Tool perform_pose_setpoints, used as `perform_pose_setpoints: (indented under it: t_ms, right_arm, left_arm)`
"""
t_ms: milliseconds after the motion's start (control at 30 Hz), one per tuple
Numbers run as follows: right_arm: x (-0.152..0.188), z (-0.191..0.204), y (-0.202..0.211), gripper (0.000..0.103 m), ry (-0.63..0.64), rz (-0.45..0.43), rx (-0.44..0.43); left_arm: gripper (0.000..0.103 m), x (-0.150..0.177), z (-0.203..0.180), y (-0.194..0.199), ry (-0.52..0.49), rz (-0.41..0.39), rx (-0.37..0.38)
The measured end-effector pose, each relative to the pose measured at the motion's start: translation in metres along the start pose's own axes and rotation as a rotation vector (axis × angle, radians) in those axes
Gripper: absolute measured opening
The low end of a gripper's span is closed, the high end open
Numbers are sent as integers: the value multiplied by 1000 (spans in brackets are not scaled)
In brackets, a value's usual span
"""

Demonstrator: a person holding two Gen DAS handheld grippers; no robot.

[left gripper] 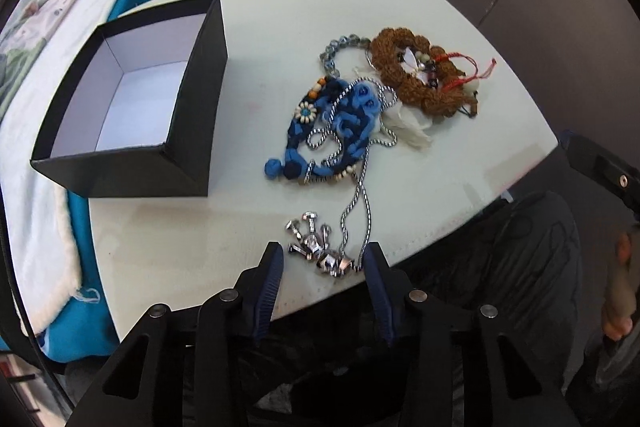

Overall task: Organize jewelry
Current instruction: 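Lift the silver chain with the left tool, pulling it free of the pile, then carry the silver chain with the left tool over the black box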

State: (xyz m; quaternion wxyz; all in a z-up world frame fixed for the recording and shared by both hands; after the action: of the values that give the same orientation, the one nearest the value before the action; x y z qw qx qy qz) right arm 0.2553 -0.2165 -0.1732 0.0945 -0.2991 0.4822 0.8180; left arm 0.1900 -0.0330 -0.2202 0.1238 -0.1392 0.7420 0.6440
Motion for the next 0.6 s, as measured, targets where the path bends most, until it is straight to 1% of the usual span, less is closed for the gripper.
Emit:
perform_pose_setpoints:
  t_ms: [133, 200, 267, 300, 333, 400, 467, 600]
  right_arm:
    - [1, 2, 0, 97, 6, 1, -2]
    - [0, 5, -1, 97, 13, 1, -6]
    - [-1, 9, -1, 97, 18, 0, -10]
    - [-2, 11, -1, 97, 20, 0, -11]
    - [-2, 12, -1, 97, 21, 1, -12]
    - [-2, 14, -2, 97, 24, 4, -11]
    - [-2, 14, -2, 97, 24, 7, -11]
    - [-4, 18, -4, 97, 22, 14, -16]
  left_arm:
    - [42, -2, -1, -3, 6, -11, -28]
    - [30, -1, -4, -4, -24, -14, -54]
    - [27, 0, -3, -3, -30, -12, -48]
    - [24, 0, -3, -2, -27, -10, -44]
    - [14, 1, 0, 0, -24, -9, -43]
    - [15, 1, 6, 2, -20, -13, -52]
    - [14, 0, 10, 8, -8, -25, -42]
    - [14, -10, 18, 30, 22, -85, -22]
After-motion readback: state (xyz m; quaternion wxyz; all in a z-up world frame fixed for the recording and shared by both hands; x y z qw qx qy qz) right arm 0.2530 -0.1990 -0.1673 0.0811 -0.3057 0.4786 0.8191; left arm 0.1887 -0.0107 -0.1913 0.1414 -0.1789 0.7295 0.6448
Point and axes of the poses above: each gripper's, at about its wrist camera, not at the fingertips, and y roughly against the way its jaws point, z to its left, x to its underside, the point moved 6 cm from there along -y, roughly the way its jaws point, and after that the axes turned 2 degrees about -z, right-handed, at the moved point
